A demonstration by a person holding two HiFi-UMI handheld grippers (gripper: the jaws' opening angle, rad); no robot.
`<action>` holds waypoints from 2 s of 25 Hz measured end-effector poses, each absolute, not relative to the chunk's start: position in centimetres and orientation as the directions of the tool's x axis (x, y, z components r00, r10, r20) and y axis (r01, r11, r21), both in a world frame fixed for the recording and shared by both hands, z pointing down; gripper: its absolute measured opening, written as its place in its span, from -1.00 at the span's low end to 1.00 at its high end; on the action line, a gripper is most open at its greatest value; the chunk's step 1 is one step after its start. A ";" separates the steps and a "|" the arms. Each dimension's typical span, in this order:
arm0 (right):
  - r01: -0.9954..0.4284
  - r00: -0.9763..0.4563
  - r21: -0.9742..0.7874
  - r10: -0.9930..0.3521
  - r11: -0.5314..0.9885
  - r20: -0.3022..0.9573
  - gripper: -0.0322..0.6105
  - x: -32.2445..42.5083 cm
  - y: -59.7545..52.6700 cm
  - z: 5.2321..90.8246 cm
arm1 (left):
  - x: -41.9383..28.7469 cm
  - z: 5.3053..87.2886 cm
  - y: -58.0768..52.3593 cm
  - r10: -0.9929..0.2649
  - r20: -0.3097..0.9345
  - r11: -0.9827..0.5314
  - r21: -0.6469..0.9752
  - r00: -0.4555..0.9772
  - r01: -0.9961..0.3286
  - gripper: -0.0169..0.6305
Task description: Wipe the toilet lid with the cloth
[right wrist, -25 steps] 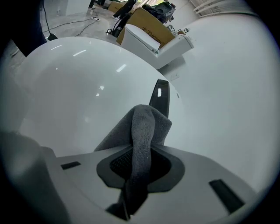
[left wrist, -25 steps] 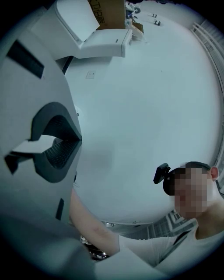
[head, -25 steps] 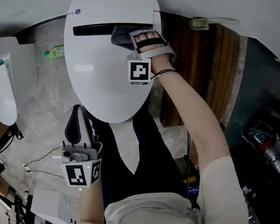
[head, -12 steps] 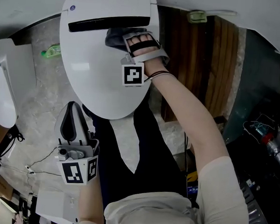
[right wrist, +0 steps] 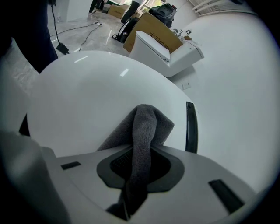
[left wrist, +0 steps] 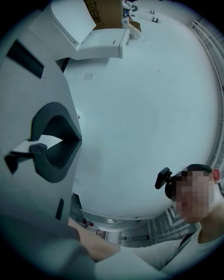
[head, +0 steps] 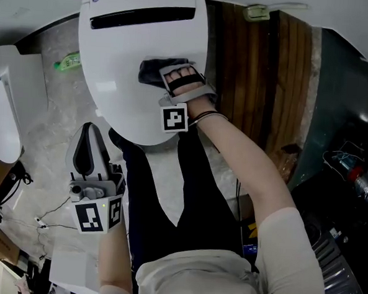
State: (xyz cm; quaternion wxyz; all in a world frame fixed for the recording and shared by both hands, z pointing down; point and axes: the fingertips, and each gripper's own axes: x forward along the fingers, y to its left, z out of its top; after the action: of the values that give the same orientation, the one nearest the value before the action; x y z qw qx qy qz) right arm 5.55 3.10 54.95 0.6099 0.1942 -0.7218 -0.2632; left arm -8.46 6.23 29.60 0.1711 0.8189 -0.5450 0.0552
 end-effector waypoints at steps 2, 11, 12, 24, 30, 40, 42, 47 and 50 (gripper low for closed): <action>0.029 -0.192 0.585 -0.570 0.810 0.799 -0.70 5.0 6.2 55.6 | -8.6 29.4 6.5 -0.874 0.269 -0.358 0.207 0.405 -0.910 -0.90; 0.010 -0.220 0.453 -0.439 0.892 0.871 -0.70 2.5 21.3 58.0 | -9.9 27.6 7.5 -0.887 0.227 -0.373 0.165 0.403 -0.913 -0.90; 0.004 -0.221 0.442 -0.431 0.897 0.875 -0.70 2.2 22.5 58.1 | -10.1 27.5 7.6 -0.888 0.225 -0.372 0.163 0.402 -0.914 -0.90; 0.104 -0.124 0.254 -0.240 0.962 0.963 -0.70 2.4 28.7 59.3 | -11.4 27.5 8.0 -0.898 0.224 -0.350 0.161 0.380 -0.923 -0.90; -0.074 -0.167 0.103 -0.114 0.992 0.979 -0.69 2.1 25.7 57.5 | -12.2 27.4 7.4 -0.905 0.224 -0.331 0.159 0.361 -0.930 -0.90; -0.162 -0.198 0.455 -0.480 0.876 0.854 -0.69 2.6 4.1 50.6 | -13.6 27.9 5.8 -0.919 0.235 -0.282 0.165 0.316 -0.945 -0.90; -0.174 -0.179 0.494 -0.521 0.852 0.834 -0.69 3.2 0.4 49.7 | -13.9 27.7 5.5 -0.921 0.237 -0.275 0.168 0.310 -0.947 -0.90; -0.092 -0.133 0.569 -0.576 0.817 0.806 -0.69 3.3 -6.6 49.6 | -15.1 27.3 4.2 -0.927 0.241 -0.255 0.151 0.286 -0.955 -0.90; -0.019 -0.123 0.590 -0.587 0.807 0.800 -0.69 2.9 -9.1 50.0 | -15.4 27.5 3.6 -0.930 0.247 -0.242 0.146 0.272 -0.959 -0.90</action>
State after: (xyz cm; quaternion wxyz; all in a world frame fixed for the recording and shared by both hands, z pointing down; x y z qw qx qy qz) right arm 2.92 -9.09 49.99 0.6272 0.2122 -0.7143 -0.2265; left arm -15.36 3.55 27.45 0.1347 0.7861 -0.6007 0.0544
